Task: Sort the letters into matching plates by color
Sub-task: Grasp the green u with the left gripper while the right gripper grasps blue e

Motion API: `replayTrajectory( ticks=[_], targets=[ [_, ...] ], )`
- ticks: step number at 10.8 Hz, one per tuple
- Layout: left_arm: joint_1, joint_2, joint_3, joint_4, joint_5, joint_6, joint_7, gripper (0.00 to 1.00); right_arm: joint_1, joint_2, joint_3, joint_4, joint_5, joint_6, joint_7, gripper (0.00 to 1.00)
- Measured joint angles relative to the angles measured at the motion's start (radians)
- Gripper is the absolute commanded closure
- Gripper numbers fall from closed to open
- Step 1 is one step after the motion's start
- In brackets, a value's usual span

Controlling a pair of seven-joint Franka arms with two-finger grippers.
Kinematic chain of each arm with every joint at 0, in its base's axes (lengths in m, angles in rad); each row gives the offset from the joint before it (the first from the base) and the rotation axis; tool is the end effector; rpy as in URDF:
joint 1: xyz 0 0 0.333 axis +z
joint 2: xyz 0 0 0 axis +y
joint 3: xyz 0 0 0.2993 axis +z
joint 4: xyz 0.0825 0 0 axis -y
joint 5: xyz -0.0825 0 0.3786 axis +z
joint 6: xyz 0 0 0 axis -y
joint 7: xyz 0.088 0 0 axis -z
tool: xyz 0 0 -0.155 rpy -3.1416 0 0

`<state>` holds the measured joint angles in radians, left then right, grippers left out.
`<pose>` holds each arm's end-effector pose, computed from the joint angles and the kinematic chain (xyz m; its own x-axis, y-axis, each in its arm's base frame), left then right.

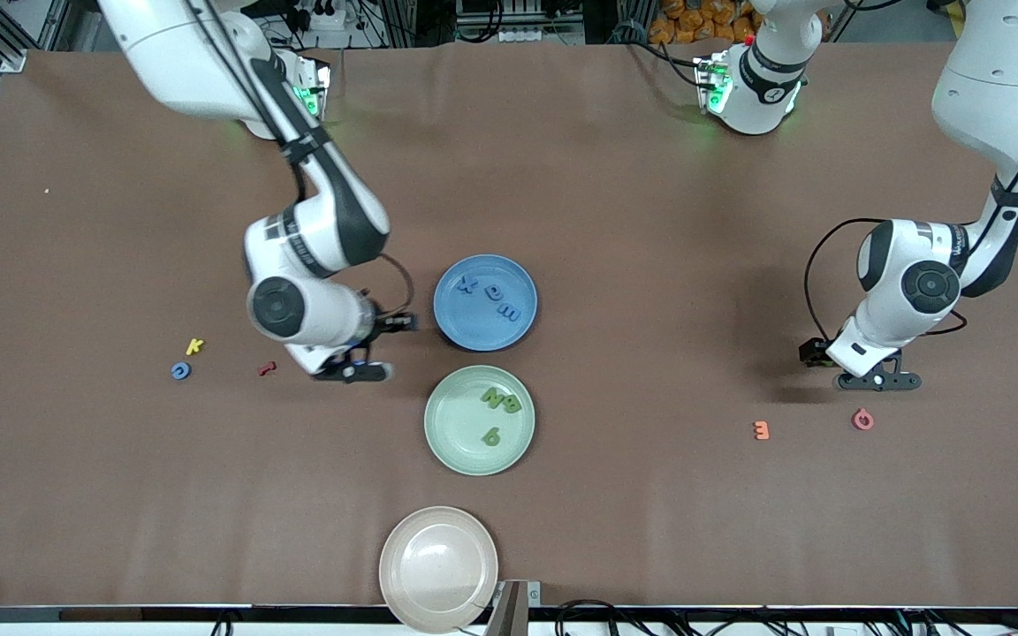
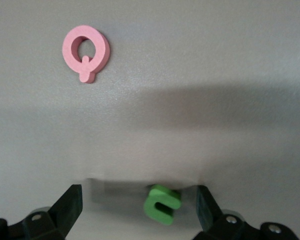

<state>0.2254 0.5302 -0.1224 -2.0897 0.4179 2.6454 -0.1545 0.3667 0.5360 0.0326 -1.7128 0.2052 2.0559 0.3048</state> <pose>0.5728 0.0536 0.1119 0.9951 -0.0921 0.0353 -0.0862 -0.9860 -0.1428 0.5717 0.2616 0.2080 0.9698 -0.0081 -0.2439 -0.0352 -0.9937 -0.1067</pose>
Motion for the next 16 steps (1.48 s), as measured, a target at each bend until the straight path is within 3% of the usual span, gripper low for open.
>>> replayTrajectory(
  ticks=[2,4,7,14,15,16],
  targets=[
    [0.026,0.0,-0.013,0.007,0.0,-0.03,0.128,0.0,-0.049,-0.001,-0.024,-0.028,-0.143,0.0,-0.03,0.28],
    [0.061,0.0,-0.071,0.012,-0.039,-0.096,0.24,0.0,-0.093,-0.001,-0.052,-0.059,-0.266,0.012,-0.134,0.28],
    [0.075,0.001,-0.135,0.022,-0.109,-0.169,0.345,0.0,-0.142,0.0,-0.141,-0.072,-0.29,0.052,-0.412,0.28],
    [0.119,0.034,-0.139,0.082,-0.126,-0.215,0.527,0.0,-0.211,0.066,-0.242,-0.089,-0.304,0.194,-0.927,0.28],
    [0.119,0.039,-0.139,0.086,-0.126,-0.215,0.527,0.25,-0.218,0.076,-0.242,-0.09,-0.304,0.206,-0.947,0.28],
    [0.119,0.041,-0.14,0.09,-0.126,-0.215,0.527,0.99,-0.218,0.082,-0.242,-0.09,-0.304,0.209,-0.956,0.28]
  ],
)
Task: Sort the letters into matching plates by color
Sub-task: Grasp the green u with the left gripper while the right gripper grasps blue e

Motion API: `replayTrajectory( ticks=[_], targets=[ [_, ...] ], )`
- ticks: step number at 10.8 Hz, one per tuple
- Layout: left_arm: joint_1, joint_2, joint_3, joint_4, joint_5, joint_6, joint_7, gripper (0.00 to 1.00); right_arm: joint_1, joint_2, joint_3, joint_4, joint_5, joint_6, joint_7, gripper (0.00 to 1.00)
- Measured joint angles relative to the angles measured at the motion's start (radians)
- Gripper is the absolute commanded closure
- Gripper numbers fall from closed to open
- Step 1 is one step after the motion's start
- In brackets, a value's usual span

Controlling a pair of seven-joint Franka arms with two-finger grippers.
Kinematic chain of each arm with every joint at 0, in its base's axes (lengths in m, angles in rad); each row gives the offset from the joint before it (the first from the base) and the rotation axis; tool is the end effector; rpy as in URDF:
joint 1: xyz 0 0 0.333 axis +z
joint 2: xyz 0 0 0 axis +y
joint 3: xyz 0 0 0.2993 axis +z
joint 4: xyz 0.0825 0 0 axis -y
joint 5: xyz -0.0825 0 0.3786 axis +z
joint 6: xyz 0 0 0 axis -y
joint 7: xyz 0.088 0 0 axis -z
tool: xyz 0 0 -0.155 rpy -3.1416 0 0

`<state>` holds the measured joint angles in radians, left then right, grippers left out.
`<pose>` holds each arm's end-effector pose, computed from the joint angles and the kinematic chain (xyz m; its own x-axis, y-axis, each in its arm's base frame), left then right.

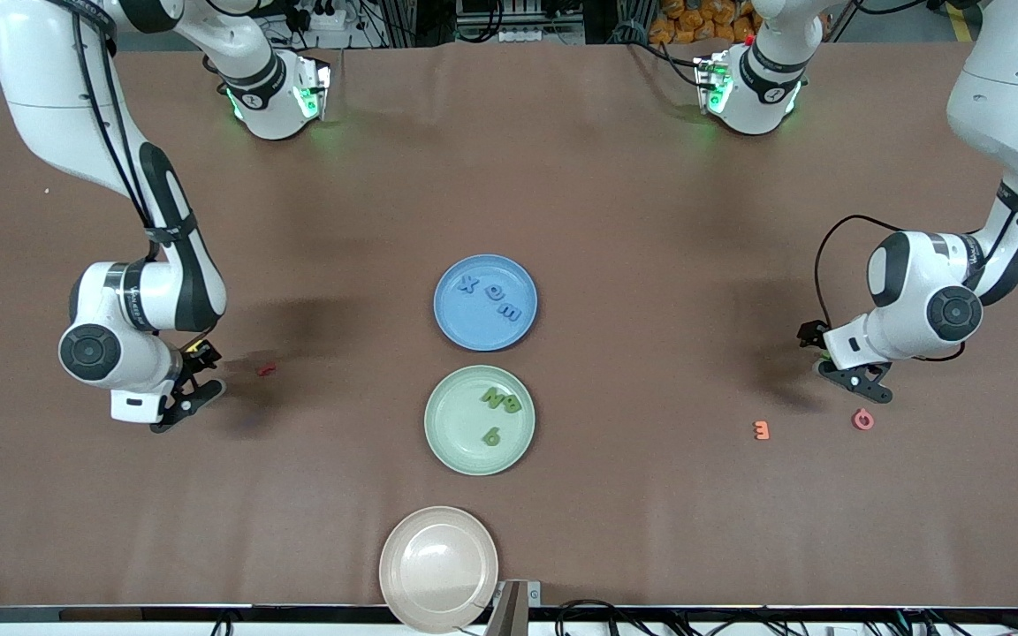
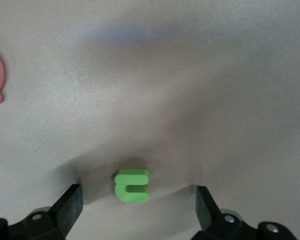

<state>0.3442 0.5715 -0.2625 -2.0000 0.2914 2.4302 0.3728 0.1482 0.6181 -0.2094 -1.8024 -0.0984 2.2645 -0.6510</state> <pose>0.5735 0.0486 0.1107 0.8757 -0.4699 -0.1116 -0.4708 -0.8820 0.0191 0.6169 -0.0439 0.1412 0.7554 0.6119 -0.2343 0.6386 -0.7676 0.0541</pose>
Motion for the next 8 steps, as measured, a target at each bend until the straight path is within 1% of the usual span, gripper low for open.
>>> replayTrajectory(
  ticks=[4,8],
  targets=[
    [-0.001,0.0,-0.003,0.023,0.0,-0.007,-0.001,1.0,-0.033,0.007,-0.003,0.0,0.0,0.001,-0.062,0.28],
    [-0.021,0.001,-0.008,0.031,0.0,-0.008,-0.046,1.0,-0.048,0.017,-0.003,-0.001,0.0,0.001,-0.071,0.28]
  ],
)
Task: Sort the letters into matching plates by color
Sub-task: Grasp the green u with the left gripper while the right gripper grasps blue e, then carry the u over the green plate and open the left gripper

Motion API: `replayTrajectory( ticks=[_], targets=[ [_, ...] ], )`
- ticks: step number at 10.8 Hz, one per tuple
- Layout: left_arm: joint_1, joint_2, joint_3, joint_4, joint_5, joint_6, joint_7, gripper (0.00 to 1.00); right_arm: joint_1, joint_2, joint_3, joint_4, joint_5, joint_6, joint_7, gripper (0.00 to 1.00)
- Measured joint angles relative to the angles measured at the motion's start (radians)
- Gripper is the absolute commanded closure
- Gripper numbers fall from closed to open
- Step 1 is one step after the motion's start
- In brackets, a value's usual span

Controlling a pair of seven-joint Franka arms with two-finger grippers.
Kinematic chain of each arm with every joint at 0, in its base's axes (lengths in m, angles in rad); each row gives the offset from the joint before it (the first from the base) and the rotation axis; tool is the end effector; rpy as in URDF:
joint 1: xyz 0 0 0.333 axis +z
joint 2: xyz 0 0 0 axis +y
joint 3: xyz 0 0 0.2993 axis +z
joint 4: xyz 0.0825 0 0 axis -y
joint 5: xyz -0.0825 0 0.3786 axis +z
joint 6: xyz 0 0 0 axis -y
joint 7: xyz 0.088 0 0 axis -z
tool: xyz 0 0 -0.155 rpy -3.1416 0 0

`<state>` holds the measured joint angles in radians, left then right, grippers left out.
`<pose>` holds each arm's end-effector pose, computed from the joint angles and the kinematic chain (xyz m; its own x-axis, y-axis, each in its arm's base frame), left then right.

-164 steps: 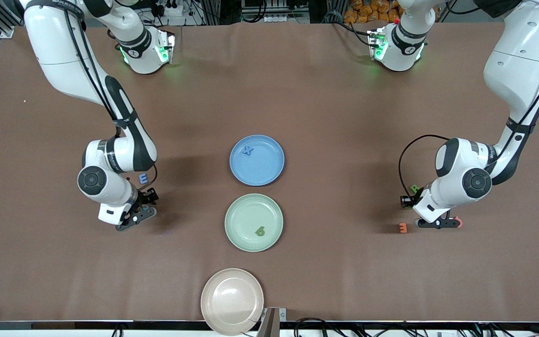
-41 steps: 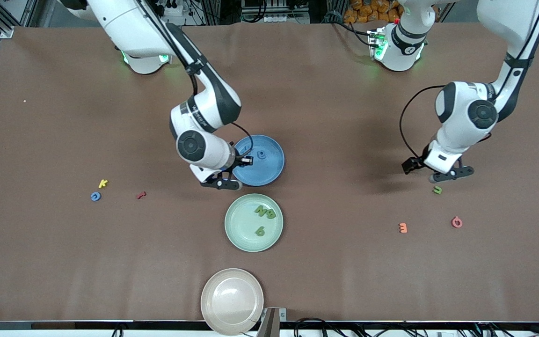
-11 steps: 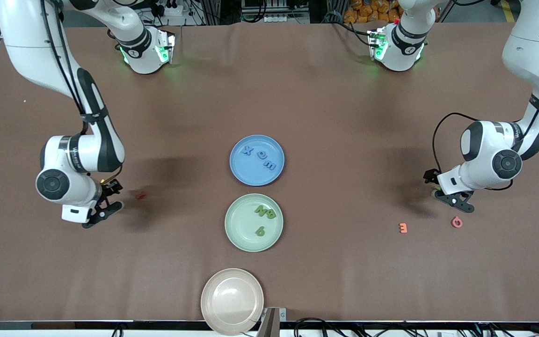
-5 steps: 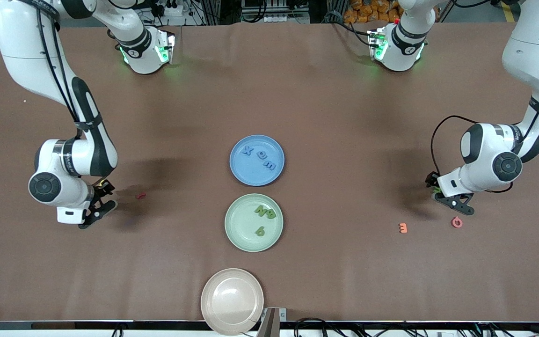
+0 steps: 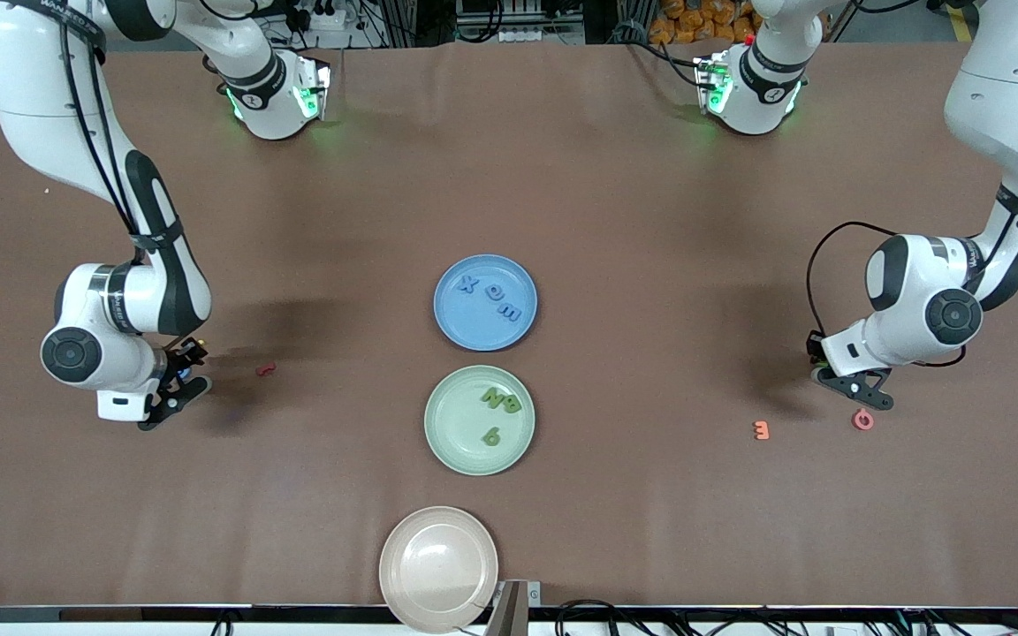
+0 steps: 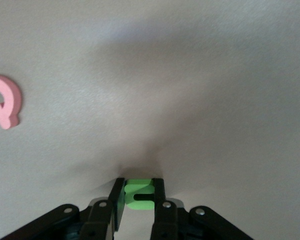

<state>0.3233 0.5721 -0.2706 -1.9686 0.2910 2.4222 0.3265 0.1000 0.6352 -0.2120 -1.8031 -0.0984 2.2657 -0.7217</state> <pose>0.5868 0.0348 0.1214 0.8890 -0.4488 -0.0910 -0.4504 -0.8928 0.0036 0.6105 -0.0755 0.1309 0.7368 0.6275 -0.2517 0.6538 -0.7561 0.0291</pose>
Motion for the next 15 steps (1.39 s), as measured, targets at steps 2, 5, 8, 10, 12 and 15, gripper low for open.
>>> replayTrajectory(
  ticks=[2,5,8,10,12,15],
  targets=[
    [-0.012,0.0,-0.008,0.0,0.0,0.0,-0.044,1.0,-0.003,0.0,0.0,0.0,0.0,0.0,0.0,0.28],
    [-0.014,0.001,-0.059,0.03,-0.063,0.001,-0.148,1.0,-0.004,0.0,0.0,-0.005,0.0,0.0,0.0,0.28],
    [-0.088,0.003,-0.092,0.064,-0.106,0.001,-0.318,1.0,-0.007,0.001,-0.001,-0.016,0.0,0.0,-0.02,0.3],
    [-0.171,0.011,-0.094,0.076,-0.11,0.013,-0.464,1.0,-0.007,0.0,-0.001,-0.019,0.0,0.0,-0.028,0.32],
    [-0.265,0.025,-0.095,0.101,-0.112,0.023,-0.615,1.0,-0.007,0.0,-0.001,-0.019,0.0,0.005,-0.038,0.32],
    [-0.373,0.041,-0.095,0.153,-0.114,0.042,-0.806,1.0,-0.007,0.0,-0.004,-0.02,-0.001,0.032,-0.071,0.34]
  ],
)
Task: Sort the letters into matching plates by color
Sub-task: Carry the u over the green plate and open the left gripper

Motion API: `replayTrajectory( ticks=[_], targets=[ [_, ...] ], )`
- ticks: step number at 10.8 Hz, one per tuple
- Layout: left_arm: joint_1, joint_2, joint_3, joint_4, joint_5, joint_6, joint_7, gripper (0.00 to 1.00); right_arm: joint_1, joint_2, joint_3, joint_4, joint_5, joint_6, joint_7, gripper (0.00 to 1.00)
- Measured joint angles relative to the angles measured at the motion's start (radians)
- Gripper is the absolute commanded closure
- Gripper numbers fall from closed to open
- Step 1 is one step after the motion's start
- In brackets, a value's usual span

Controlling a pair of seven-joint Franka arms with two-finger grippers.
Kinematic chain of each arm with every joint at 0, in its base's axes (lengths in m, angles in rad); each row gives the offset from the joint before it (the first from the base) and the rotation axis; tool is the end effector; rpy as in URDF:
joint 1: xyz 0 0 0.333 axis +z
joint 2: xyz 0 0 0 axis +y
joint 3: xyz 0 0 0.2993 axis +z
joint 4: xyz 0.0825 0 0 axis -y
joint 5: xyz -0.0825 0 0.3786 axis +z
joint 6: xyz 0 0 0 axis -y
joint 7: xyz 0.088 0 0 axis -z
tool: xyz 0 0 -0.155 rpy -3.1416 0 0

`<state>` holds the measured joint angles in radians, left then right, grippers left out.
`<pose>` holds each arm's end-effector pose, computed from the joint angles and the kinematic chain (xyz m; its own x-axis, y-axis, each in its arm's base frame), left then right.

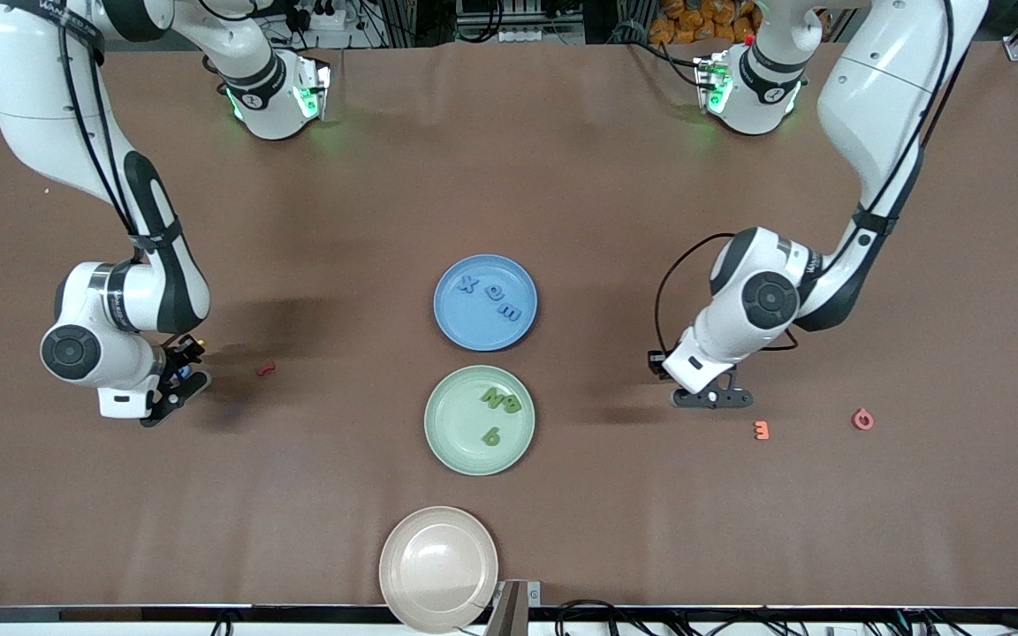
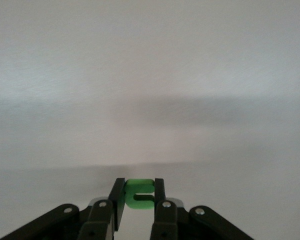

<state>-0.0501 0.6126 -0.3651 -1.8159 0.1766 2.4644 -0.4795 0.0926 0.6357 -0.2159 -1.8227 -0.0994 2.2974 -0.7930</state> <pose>0.5989 -0.2519 0.1696 0.9993 0.0022 0.0370 -0.0021 -0.9933 0.1157 0.6070 -0.0824 0.1256 0.6954 0.6751 -0.2463 0.7000 -0.7138 0.0201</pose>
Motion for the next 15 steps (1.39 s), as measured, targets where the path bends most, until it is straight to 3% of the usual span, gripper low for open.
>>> replayTrajectory(
  ticks=[7,9,12,13,14,15],
  targets=[
    [-0.238,0.108,0.015,0.101,-0.001,0.317,-0.463,1.0,-0.01,0.01,-0.02,-0.008,0.001,0.066,-0.068,0.42],
    [-0.344,0.114,0.087,0.116,-0.001,0.36,-0.559,1.0,-0.01,0.01,-0.02,-0.008,0.002,0.065,-0.065,0.42],
    [-0.55,0.133,0.262,0.127,-0.001,0.486,-0.729,1.0,-0.011,0.01,-0.02,-0.009,0.009,0.064,-0.048,0.42],
    [-0.608,0.148,0.313,0.145,-0.001,0.504,-0.779,0.83,-0.011,0.01,-0.019,-0.009,0.021,0.057,-0.042,0.42],
    [-0.646,0.167,0.345,0.173,-0.001,0.51,-0.816,0.19,-0.011,0.01,-0.019,-0.009,0.037,0.048,-0.039,0.42],
    [-0.662,0.184,0.357,0.199,-0.001,0.51,-0.83,0.0,-0.011,0.012,-0.019,-0.011,0.054,0.044,-0.037,0.42]
  ],
)
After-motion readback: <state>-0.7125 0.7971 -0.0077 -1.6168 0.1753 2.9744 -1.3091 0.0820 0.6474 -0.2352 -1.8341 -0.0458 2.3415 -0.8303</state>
